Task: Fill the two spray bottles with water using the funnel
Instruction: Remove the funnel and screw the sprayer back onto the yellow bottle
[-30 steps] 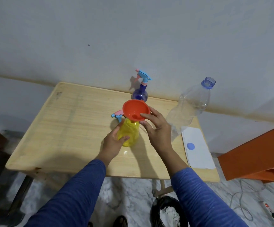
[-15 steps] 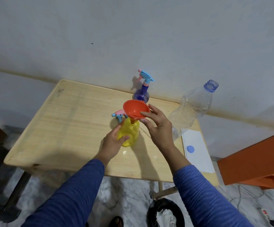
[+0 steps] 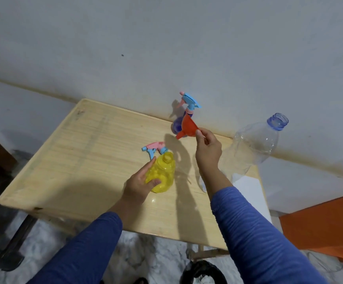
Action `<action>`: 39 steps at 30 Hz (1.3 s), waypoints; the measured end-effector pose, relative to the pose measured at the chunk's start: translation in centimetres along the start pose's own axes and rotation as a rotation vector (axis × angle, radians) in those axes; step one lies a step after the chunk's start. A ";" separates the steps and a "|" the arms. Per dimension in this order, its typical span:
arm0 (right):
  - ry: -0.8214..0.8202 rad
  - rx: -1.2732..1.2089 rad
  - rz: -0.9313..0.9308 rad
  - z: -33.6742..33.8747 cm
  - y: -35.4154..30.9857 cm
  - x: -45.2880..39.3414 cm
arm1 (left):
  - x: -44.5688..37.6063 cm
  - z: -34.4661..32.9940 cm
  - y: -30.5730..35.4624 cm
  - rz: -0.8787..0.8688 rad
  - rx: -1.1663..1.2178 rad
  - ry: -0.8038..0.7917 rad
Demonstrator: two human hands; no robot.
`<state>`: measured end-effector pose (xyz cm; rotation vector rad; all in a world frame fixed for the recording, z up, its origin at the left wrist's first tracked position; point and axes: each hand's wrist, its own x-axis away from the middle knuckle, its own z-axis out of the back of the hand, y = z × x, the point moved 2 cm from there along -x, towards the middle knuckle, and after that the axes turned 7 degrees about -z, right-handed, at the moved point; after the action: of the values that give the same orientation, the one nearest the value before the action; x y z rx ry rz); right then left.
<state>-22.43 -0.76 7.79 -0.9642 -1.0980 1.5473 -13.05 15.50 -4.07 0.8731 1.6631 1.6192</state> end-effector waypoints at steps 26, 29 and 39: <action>-0.584 0.483 0.250 -8.3 6.8 -3.6 | -0.7 0.0 -1.2 0.044 -0.015 0.062; -0.621 0.638 0.199 -9.6 7.6 -4.2 | -0.7 0.0 -1.3 0.050 -0.029 0.070; -0.554 0.411 0.095 -8.8 4.4 -4.4 | -0.7 0.0 -1.0 0.037 0.003 0.056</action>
<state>-14.29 -3.95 1.43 -0.3141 -1.0437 2.0866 -12.66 14.90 -5.11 0.8716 1.6979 1.6802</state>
